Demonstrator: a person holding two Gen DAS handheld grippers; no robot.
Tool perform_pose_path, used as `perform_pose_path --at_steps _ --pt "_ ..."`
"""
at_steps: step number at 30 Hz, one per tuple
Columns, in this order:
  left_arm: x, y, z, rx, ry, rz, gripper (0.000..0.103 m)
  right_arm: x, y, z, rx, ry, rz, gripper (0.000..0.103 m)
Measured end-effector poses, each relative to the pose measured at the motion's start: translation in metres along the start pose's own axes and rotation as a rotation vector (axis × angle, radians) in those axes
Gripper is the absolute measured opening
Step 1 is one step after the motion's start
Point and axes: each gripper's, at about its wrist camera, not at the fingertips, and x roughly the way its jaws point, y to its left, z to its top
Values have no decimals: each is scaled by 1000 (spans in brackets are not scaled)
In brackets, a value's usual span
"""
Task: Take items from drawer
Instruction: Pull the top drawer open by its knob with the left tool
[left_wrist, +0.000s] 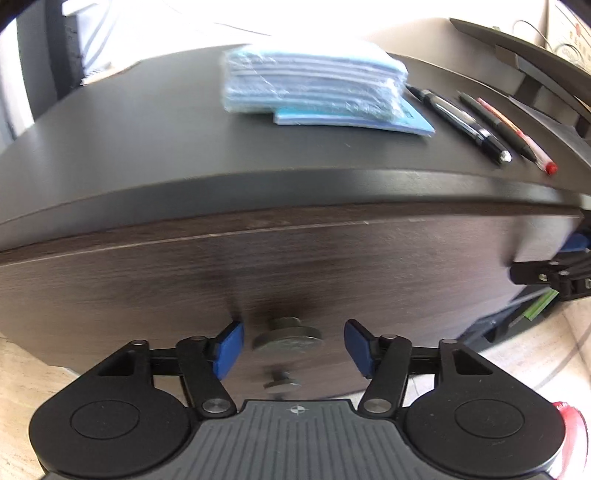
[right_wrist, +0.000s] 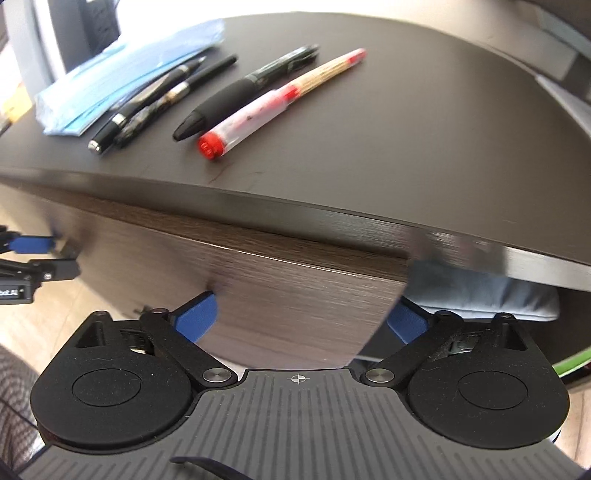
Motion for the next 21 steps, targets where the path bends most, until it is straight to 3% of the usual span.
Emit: perform_pose_path --at_steps 11,12,18,19,21 --pt "-10 -37 -17 180 46 61 55 0 19 -10 -71 62 -8 102" --pt "-13 -40 -20 187 51 62 59 -5 22 -15 -62 65 -16 102" --pt "-41 -51 -51 203 81 27 60 -32 40 -45 -9 85 -62 102" --pt "-47 -51 -57 202 89 18 62 -36 43 -50 0 88 -69 101" --pt "-61 -52 -68 198 104 4 76 -45 49 -60 18 94 -84 101"
